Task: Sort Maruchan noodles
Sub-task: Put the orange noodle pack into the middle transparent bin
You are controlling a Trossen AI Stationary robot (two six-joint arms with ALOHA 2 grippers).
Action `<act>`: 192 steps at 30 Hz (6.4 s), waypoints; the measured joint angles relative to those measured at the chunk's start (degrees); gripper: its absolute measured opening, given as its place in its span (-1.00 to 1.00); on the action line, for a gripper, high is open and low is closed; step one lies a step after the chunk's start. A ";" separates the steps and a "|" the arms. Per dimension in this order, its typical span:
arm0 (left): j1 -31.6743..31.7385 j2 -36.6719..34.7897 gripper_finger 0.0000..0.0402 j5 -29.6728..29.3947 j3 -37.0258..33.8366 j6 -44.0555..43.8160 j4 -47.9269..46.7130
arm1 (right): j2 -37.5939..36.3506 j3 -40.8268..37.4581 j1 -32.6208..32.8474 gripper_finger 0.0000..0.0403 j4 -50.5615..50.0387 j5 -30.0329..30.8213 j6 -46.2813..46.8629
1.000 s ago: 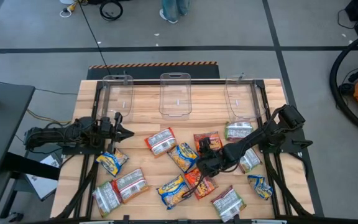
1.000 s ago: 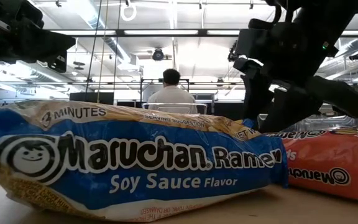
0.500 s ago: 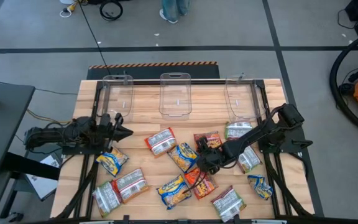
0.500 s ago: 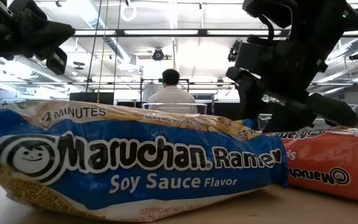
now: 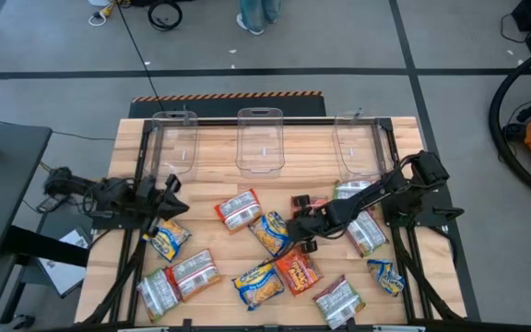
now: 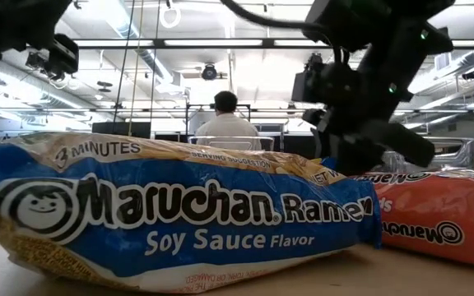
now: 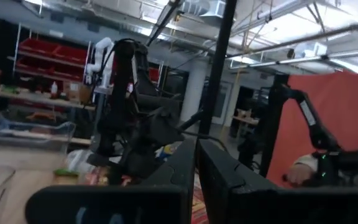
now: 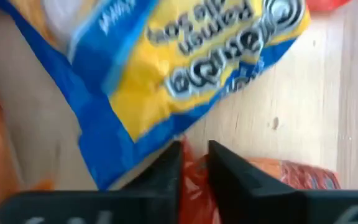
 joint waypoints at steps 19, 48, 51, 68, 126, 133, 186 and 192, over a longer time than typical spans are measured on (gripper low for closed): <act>-15.83 37.06 -0.77 -6.66 0.15 12.29 38.63 | -13.16 4.69 -0.89 -0.98 20.13 17.61 21.09; -11.93 94.69 -0.04 -41.94 27.28 -16.98 40.04 | 9.44 -2.03 -0.89 -0.97 86.77 13.90 -3.41; -11.91 99.51 -0.04 -43.90 30.53 -16.94 39.94 | 9.42 -2.03 -0.80 -0.97 86.30 14.24 -4.91; -16.15 99.96 -0.04 -48.13 35.94 -14.43 21.61 | 9.40 -2.03 3.93 -0.98 79.78 37.77 -8.63; -18.79 84.98 -0.04 -49.12 35.96 -43.17 -18.50 | -0.58 10.84 -0.52 0.19 -3.15 15.52 -22.07; -13.31 87.12 -0.04 -44.16 39.85 -9.91 -11.69 | 0.00 10.84 -1.66 0.15 -13.79 16.69 -17.51; 2.60 111.60 -0.97 -33.69 77.56 8.61 -47.25 | -16.94 10.80 11.80 0.15 -31.00 22.08 13.47; 1.92 107.49 -0.97 -36.10 88.63 -2.37 -62.70 | -16.96 10.80 14.21 0.14 -31.24 22.15 13.32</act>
